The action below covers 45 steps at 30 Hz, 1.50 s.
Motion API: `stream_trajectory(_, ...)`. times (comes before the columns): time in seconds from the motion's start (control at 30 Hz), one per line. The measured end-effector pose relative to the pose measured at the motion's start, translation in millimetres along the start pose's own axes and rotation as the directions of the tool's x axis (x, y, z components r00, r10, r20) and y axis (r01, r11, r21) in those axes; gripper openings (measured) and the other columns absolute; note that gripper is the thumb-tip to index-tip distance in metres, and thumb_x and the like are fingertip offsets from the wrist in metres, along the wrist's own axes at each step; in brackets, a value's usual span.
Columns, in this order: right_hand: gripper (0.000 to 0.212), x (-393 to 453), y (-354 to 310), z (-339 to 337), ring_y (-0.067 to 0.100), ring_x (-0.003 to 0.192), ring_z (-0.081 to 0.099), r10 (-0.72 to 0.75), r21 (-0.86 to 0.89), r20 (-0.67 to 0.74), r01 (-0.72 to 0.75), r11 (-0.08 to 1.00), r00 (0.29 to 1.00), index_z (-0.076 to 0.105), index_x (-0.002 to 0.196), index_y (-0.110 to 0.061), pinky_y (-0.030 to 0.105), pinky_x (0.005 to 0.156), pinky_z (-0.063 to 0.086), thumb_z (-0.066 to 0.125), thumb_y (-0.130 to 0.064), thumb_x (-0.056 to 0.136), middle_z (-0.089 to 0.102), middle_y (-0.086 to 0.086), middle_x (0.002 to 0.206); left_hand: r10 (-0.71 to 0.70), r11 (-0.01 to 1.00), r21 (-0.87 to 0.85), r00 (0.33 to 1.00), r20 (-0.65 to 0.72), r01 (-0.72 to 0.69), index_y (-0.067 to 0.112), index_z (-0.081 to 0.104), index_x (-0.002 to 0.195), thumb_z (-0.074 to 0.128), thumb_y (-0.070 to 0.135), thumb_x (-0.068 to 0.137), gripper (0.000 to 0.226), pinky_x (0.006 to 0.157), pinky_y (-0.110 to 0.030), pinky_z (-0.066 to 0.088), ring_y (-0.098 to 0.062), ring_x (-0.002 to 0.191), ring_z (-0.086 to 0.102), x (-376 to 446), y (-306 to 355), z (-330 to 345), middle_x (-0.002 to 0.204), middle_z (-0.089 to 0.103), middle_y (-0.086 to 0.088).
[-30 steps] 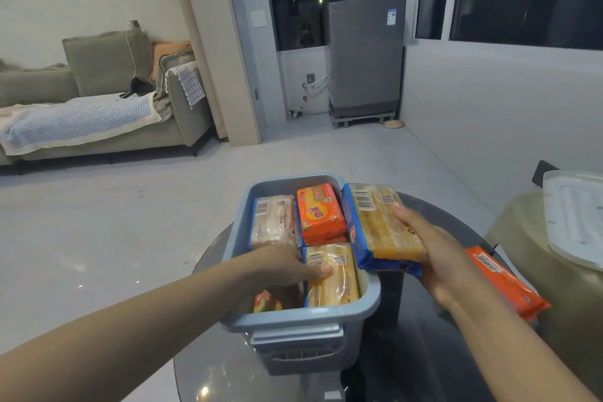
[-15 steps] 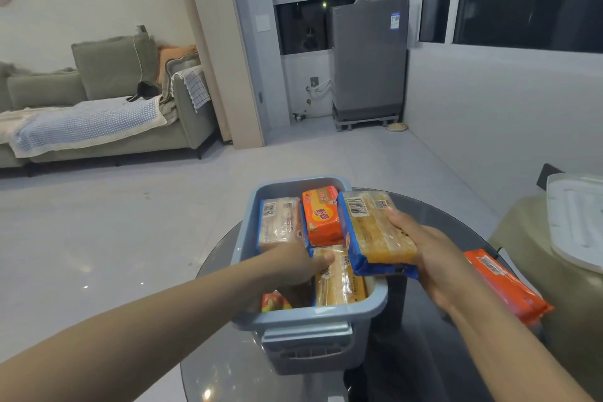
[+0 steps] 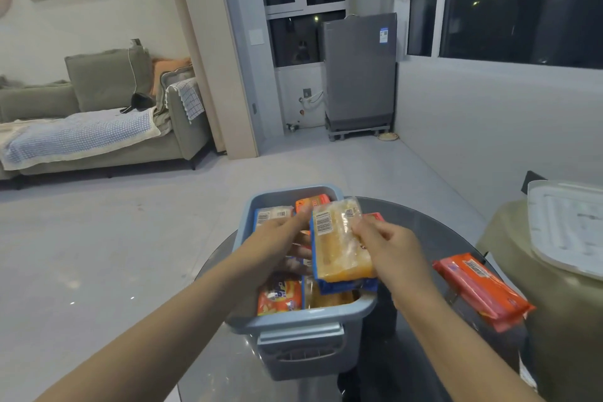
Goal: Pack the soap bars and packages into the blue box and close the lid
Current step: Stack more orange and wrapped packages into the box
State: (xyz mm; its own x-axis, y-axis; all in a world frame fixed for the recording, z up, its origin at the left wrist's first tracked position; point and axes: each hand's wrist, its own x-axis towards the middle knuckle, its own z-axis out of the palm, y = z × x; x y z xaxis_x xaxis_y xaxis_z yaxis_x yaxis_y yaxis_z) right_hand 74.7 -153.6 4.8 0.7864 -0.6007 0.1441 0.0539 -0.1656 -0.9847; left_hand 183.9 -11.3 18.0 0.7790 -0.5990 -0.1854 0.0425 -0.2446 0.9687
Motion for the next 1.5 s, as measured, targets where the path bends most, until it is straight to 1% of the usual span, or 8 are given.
stream_trajectory(0.1, 0.016, -3.5, 4.5, 10.7, 0.008, 0.075, 0.064, -0.078, -0.077, 0.027, 0.08, 0.994, 0.997, 0.069, 0.075, -0.032, 0.025, 0.063, 0.053, 0.058, -0.035, 0.086, 0.067, -0.014, 0.073, -0.075, 0.995, -0.065, 0.995, 0.067, 0.079, 0.014, 0.068, 0.109, 0.068, 0.046, 0.079, 0.044, 0.061, -0.03, 0.057, -0.021, 0.074, 0.073, -7.5, -6.8, -1.7, 0.092, 0.076, -0.008)
stream_trajectory(0.2, 0.024, -2.0, 14.6, 14.8, 0.014, 0.102, 0.051, -0.077, -0.225, 0.043, 0.085, 0.971, 0.996, 0.071, 0.105, -0.022, 0.029, 0.086, 0.046, 0.061, -0.032, 0.085, 0.048, -0.015, 0.092, -0.124, 0.982, -0.142, 0.992, 0.024, 0.127, 0.01, 0.067, 0.11, 0.069, 0.03, 0.083, 0.034, 0.047, -0.021, 0.051, -0.012, 0.05, 0.067, -16.0, -12.0, -7.0, 0.071, 0.074, -0.003)
stream_trajectory(0.3, 0.032, 0.2, 21.0, 12.7, 0.01, 0.107, 0.04, -0.099, -0.296, 0.063, 0.114, 0.949, 0.993, 0.066, 0.116, -0.017, 0.02, 0.086, 0.036, 0.064, -0.024, 0.085, 0.037, -0.02, 0.091, -0.151, 0.988, -0.049, 0.988, -0.034, 0.15, 0.011, 0.07, 0.103, 0.069, 0.026, 0.084, 0.025, 0.044, -0.017, 0.049, -0.006, 0.042, 0.062, -19.7, -13.2, -5.3, 0.061, 0.072, 0.002)
stream_trajectory(0.6, 0.039, 6.9, 25.4, 5.3, 0.005, 0.096, 0.042, -0.031, -0.253, 0.125, 0.062, 0.966, 0.992, 0.062, 0.12, -0.019, 0.006, 0.061, 0.033, 0.069, -0.022, 0.082, 0.036, -0.01, 0.109, -0.17, 0.978, 0.099, 0.978, -0.123, 0.183, 0.013, 0.072, 0.099, 0.073, 0.036, 0.078, 0.031, 0.082, -0.041, 0.059, -0.023, 0.079, 0.075, -16.6, -15.8, 5.3, 0.089, 0.078, -0.004)
stream_trajectory(0.77, 0.043, 8.9, 23.8, 0.7, 0.008, 0.092, 0.049, -0.036, -0.237, 0.136, 0.067, 0.969, 0.99, 0.06, 0.119, -0.033, 0.018, 0.072, 0.048, 0.071, -0.018, 0.08, 0.039, -0.009, 0.115, -0.094, 0.939, 0.307, 0.976, -0.198, 0.153, 0.015, 0.075, 0.091, 0.069, 0.046, 0.078, 0.034, 0.053, -0.018, 0.049, -0.005, 0.053, 0.063, -16.0, -12.9, 11.8, 0.075, 0.074, 0.004)
stream_trajectory(1.27, 0.039, 0.9, 28.4, -3.3, -0.002, 0.079, 0.051, -0.094, -0.179, 0.132, 0.117, 0.977, 0.987, 0.06, 0.121, -0.029, 0.009, 0.056, 0.045, 0.067, -0.022, 0.083, 0.044, -0.012, 0.113, 0.002, 0.768, 0.626, 0.976, -0.216, 0.137, 0.011, 0.064, 0.073, 0.049, 0.051, 0.091, 0.046, 0.045, -0.011, 0.044, -0.004, 0.041, 0.057, -26.3, -7.8, 25.1, 0.058, 0.062, 0.0)
stream_trajectory(1.37, 0.04, -2.3, 28.2, -7.3, -0.002, 0.082, 0.052, -0.087, -0.171, 0.155, 0.114, 0.979, 0.984, 0.059, 0.121, -0.031, 0.01, 0.059, 0.046, 0.067, -0.025, 0.083, 0.047, -0.011, 0.113, 0.016, 0.791, 0.6, 0.977, -0.212, 0.117, 0.009, 0.068, 0.097, 0.049, 0.049, 0.091, 0.045, 0.068, -0.03, 0.058, -0.016, 0.065, 0.066, -30.0, -6.1, 29.1, 0.079, 0.071, -0.006)
stream_trajectory(1.5, 0.04, -7.6, 26.4, -19.6, -0.001, 0.086, 0.055, -0.052, -0.111, 0.21, 0.077, 0.991, 0.976, 0.057, 0.122, -0.031, 0.016, 0.066, 0.05, 0.067, -0.027, 0.083, 0.054, -0.015, 0.105, 0.228, 0.783, 0.622, 0.924, -0.306, 0.013, 0.019, 0.051, 0.134, 0.049, 0.045, 0.092, 0.05, 0.099, -0.043, 0.047, -0.022, 0.115, 0.058, -33.1, -1.2, 39.8, 0.13, 0.06, -0.006)
